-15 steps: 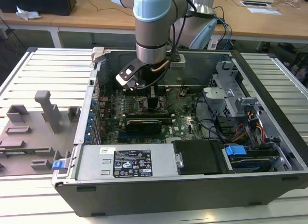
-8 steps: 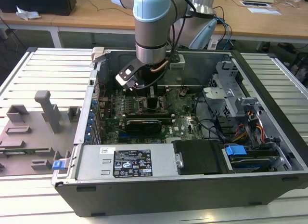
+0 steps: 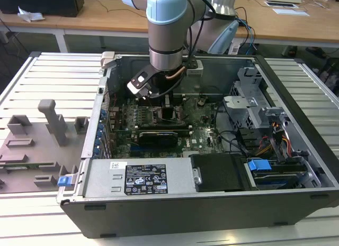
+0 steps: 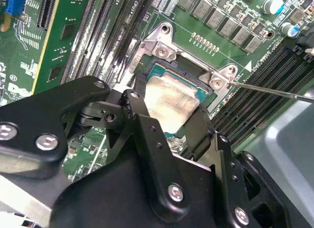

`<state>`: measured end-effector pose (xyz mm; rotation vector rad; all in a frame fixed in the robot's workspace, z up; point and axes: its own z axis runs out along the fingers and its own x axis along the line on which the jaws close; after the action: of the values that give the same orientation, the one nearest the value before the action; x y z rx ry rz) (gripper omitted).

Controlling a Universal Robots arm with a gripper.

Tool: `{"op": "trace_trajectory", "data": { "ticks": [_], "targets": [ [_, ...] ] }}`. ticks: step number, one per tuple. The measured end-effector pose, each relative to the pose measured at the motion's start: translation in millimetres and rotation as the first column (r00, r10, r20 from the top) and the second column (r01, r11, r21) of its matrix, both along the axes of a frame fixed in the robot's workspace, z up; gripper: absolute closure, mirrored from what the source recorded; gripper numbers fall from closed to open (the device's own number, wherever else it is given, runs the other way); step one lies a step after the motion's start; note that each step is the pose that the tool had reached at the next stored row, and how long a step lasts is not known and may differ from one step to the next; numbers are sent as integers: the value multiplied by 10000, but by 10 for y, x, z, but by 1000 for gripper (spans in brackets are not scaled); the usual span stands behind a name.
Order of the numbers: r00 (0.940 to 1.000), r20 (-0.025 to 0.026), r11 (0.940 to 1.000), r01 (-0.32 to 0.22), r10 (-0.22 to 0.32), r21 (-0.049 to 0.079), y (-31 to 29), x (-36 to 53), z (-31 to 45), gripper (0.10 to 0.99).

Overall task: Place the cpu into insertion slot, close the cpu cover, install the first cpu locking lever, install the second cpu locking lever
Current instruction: 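Place the cpu into insertion slot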

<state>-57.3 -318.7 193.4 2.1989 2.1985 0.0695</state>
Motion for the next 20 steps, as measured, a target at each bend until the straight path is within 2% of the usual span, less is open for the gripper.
{"op": "trace_trajectory", "data": {
  "ticks": [1, 2, 5, 9, 14, 17, 20],
  "targets": [
    [10000, 6, 10000, 1, -1, 0, 0, 0, -2, 533],
    [10000, 3, 10000, 0, 0, -4, 0, 0, 0, 471],
    [10000, -3, 10000, 0, 0, -12, -2, -1, 9, 471],
    [10000, -3, 10000, -1, 1, -14, -2, -1, 86, 471],
    [10000, -3, 10000, 0, 0, -14, -2, -1, 120, 471],
    [10000, -3, 10000, -3, 3, -15, 0, 0, 201, 471],
    [10000, -3, 10000, 1, -1, -17, 12, -2, 399, 471]
  ]
}}
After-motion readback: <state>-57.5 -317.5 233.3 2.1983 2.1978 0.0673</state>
